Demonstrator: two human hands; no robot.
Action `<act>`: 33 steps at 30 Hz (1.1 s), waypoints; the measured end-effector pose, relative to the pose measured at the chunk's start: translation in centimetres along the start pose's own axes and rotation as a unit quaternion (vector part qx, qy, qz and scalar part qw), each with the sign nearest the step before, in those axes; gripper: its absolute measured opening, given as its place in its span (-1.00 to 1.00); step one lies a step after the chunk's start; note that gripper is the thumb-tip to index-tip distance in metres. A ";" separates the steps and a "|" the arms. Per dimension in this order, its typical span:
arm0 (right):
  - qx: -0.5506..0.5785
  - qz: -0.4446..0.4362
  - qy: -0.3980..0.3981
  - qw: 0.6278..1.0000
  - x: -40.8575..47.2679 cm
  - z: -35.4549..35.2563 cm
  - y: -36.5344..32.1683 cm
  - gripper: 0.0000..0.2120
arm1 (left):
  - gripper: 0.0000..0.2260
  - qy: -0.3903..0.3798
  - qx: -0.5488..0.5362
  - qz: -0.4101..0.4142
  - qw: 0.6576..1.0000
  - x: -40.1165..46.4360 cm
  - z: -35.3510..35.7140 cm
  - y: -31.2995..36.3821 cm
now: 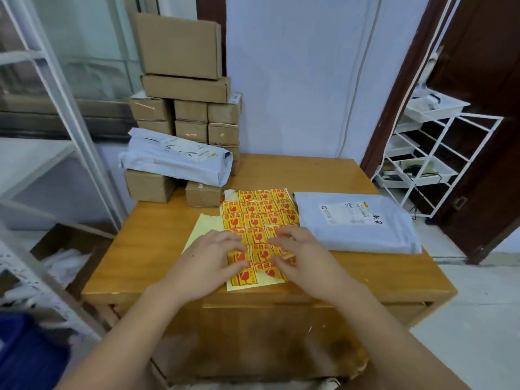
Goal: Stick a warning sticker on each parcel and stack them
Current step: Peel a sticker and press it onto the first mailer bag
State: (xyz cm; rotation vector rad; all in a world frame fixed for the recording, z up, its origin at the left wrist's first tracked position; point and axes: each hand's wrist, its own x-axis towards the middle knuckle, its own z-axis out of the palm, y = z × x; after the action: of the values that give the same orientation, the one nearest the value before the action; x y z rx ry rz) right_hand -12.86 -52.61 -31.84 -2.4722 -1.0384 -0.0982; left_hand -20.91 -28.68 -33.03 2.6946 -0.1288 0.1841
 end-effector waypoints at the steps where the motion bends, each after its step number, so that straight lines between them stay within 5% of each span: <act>1: -0.007 -0.016 -0.004 1.000 0.2 0.6 -0.8 -0.63 | -0.61 0.001 -0.003 0.000 1.000 -0.5 0.1 -0.2; 13: -0.057 -0.047 -0.047 0.996 1.8 3.8 -4.1 -0.69 | -0.33 -0.045 0.033 -0.009 0.998 -2.7 0.7 -1.3; 26: -0.004 -0.068 0.007 0.998 1.6 4.4 -4.0 -0.90 | -0.35 -0.077 0.048 -0.009 0.996 -3.1 0.5 -1.8; 33: 0.129 0.002 0.017 0.991 0.4 2.6 -3.9 -0.93 | -0.56 -0.074 0.028 -0.034 0.996 -2.6 -0.3 -2.3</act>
State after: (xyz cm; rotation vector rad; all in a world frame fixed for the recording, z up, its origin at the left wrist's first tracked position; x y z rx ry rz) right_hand -15.57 -48.81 -32.55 -2.2306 -0.9667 -0.0051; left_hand -23.27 -26.32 -34.12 2.7622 -0.0759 -0.0322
